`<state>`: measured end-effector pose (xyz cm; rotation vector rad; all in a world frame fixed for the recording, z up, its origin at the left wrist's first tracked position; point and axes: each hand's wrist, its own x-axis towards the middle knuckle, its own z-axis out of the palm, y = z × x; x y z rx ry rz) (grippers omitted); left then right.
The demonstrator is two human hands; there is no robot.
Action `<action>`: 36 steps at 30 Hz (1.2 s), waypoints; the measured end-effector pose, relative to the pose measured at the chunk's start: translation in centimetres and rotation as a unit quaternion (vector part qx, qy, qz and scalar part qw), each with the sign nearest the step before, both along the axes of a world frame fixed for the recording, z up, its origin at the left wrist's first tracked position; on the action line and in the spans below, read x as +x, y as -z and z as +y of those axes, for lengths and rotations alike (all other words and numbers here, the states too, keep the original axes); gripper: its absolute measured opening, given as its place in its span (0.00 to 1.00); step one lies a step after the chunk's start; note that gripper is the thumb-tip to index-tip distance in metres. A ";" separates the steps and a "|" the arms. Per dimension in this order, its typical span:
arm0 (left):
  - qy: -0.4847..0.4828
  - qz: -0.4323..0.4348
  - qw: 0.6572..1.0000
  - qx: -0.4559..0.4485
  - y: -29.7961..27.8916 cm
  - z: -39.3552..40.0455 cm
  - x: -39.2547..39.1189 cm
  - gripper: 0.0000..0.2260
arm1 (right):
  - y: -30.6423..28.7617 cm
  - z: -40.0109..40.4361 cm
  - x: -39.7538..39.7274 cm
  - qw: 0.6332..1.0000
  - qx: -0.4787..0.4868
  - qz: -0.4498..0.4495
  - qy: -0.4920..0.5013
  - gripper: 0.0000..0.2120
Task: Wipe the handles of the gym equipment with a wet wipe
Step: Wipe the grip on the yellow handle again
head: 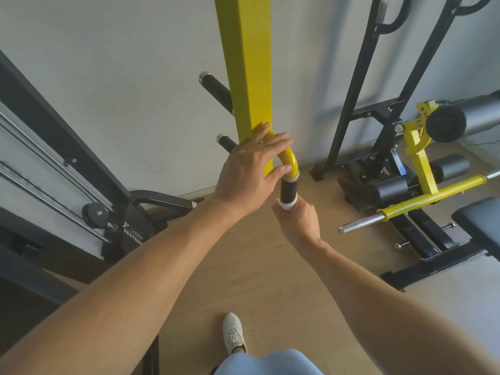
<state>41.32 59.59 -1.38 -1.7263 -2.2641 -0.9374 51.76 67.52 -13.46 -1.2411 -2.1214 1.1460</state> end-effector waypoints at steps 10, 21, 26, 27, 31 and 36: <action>0.004 -0.013 0.999 0.036 1.4 0.2 1.1 0.21 | 1.2 -0.3 0.6 0.998 -0.047 0.032 -0.003 0.09; 0.014 -0.038 0.999 0.033 2.3 -0.3 1.4 0.23 | 0.4 0.0 0.0 0.996 -0.020 0.081 -0.024 0.12; 0.009 -0.114 0.993 -0.005 6.8 -5.7 4.0 0.27 | 8.8 0.7 1.8 0.967 -0.090 -0.221 -0.094 0.15; -0.012 -0.155 0.988 -0.016 8.5 -7.7 4.6 0.27 | 9.9 0.2 2.0 0.953 -0.119 -0.243 -0.138 0.16; -0.205 -0.409 0.888 -0.037 14.1 -15.4 5.5 0.23 | 9.1 -6.1 1.1 0.928 -0.188 -0.161 -0.277 0.22; -0.357 -0.548 0.757 -0.004 15.5 -23.2 5.1 0.16 | 4.9 -15.8 -0.7 0.904 -0.151 -0.124 -0.379 0.16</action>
